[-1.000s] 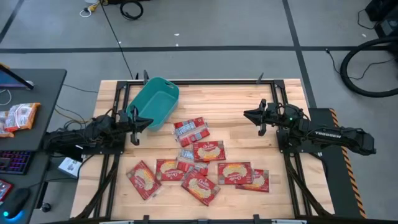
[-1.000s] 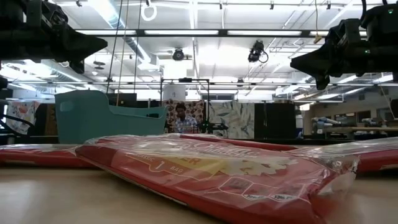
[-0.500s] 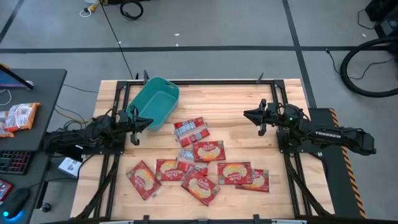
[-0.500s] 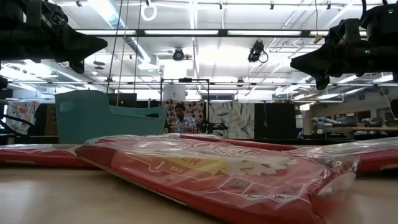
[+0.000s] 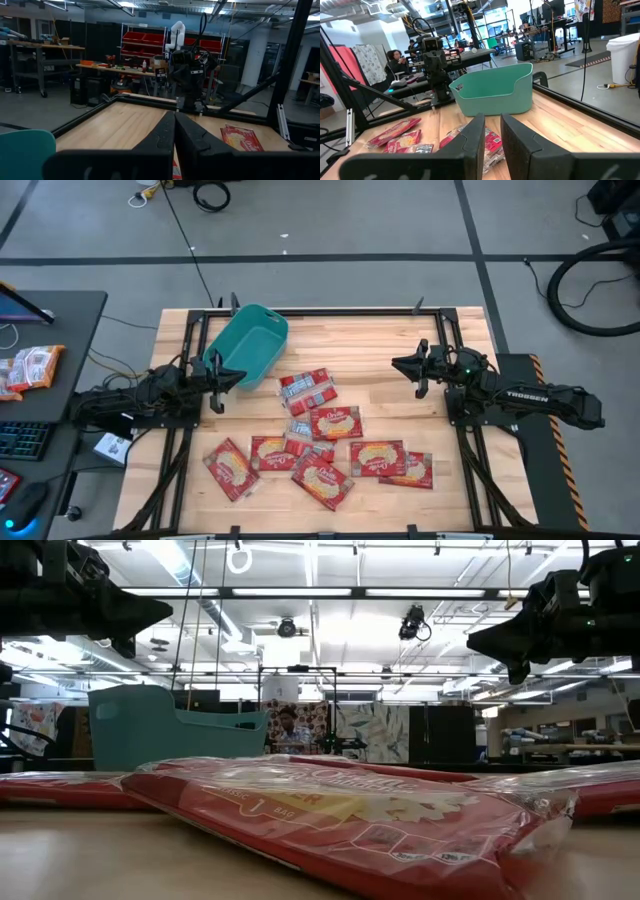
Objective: Sort popcorn bags into baskets
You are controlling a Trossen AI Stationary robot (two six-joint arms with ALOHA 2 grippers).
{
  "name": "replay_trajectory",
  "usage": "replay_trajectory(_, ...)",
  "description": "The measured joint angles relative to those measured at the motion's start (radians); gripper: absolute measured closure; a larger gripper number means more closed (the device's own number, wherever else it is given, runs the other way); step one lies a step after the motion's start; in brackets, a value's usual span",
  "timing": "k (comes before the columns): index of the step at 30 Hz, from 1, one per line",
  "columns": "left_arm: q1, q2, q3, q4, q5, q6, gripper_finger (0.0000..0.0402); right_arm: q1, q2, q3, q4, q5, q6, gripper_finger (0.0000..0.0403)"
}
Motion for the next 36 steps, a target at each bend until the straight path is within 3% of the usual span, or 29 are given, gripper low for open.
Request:
replay_trajectory(9,0.000,0.000,0.000,0.199,0.000,0.051,0.0390,0.000,0.000,0.000,0.000,0.000,0.000,0.0337)
replay_trajectory(20,0.000,0.000,0.000,0.262,0.000,0.074,0.0390,0.000,0.000,0.000,0.042,0.040,-0.020,0.0337)
replay_trajectory(26,0.000,0.000,0.000,0.284,0.000,-0.049,0.0390,0.000,0.000,0.000,0.063,0.050,-0.059,0.0337)
replay_trajectory(30,0.000,0.000,0.000,0.269,0.000,-0.043,0.0390,0.000,0.000,0.000,0.069,0.078,-0.078,0.0337)
replay_trajectory(36,0.000,0.000,0.000,0.263,0.000,-0.072,0.0390,0.000,0.000,0.000,0.072,0.116,0.010,0.0337)
